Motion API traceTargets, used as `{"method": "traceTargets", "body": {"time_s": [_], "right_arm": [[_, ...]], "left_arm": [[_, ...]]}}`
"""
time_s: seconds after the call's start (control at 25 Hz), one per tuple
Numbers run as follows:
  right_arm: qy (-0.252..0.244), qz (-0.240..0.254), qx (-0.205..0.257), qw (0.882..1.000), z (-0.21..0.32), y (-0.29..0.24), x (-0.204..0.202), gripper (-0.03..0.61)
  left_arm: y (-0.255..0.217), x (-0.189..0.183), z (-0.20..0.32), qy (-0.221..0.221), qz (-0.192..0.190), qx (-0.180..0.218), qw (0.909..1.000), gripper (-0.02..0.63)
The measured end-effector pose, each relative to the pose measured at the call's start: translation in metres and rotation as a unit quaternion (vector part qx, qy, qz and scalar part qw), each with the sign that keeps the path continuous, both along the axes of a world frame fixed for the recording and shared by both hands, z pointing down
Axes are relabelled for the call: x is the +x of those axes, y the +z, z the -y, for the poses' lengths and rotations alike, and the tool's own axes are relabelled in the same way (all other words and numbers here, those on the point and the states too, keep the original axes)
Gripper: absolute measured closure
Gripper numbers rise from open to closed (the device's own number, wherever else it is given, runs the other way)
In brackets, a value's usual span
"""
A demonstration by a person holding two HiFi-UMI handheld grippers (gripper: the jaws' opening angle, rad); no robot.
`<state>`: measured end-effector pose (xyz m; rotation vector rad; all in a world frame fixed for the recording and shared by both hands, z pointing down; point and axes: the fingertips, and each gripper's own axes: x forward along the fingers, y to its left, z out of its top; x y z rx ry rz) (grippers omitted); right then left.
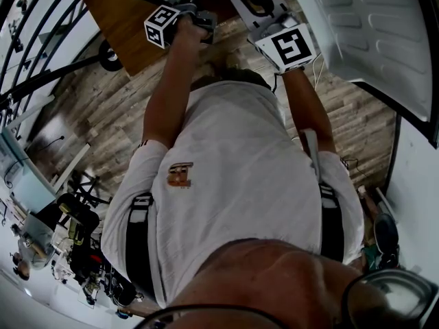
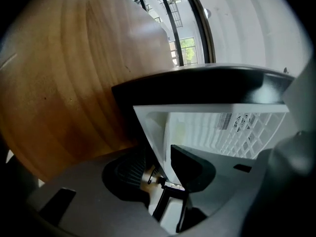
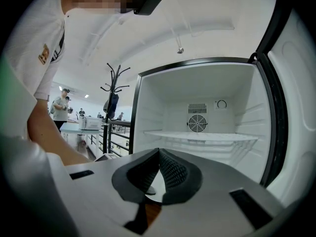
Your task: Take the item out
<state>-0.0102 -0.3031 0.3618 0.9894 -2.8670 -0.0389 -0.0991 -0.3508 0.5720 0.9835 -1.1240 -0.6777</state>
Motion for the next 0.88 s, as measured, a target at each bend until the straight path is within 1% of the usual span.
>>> {"method": "traceTargets", "body": {"time_s": [0.12, 0.32, 0.56, 0.72, 0.88], "right_arm": [[0.002, 0.0, -0.003, 1.0, -0.001, 0.0, 0.001, 0.545], [0.0, 0.001, -0.006, 1.0, 0.0, 0.002, 0.0, 0.545], [-0.003, -0.004, -0.009, 1.0, 0.0, 0.005, -0.002, 0.545], [-0.001, 0.004, -0.009, 1.0, 0.0, 0.004, -0.001, 0.545], [0.001, -0.001, -0.01, 1.0, 0.0, 0.006, 0.002, 0.546]], "left_arm": [[0.001, 0.0, 0.0, -0.004, -0.006, -0.008, 0.9999, 0.454], [0.001, 0.001, 0.0, 0.0, -0.005, -0.012, 0.9999, 0.472], [-0.004, 0.002, 0.0, 0.013, 0.002, -0.008, 0.9999, 0.552], [-0.007, 0.002, 0.001, 0.017, 0.007, -0.001, 0.9998, 0.563], [-0.01, 0.003, 0.002, 0.017, 0.009, 0.008, 0.9998, 0.571]]}}
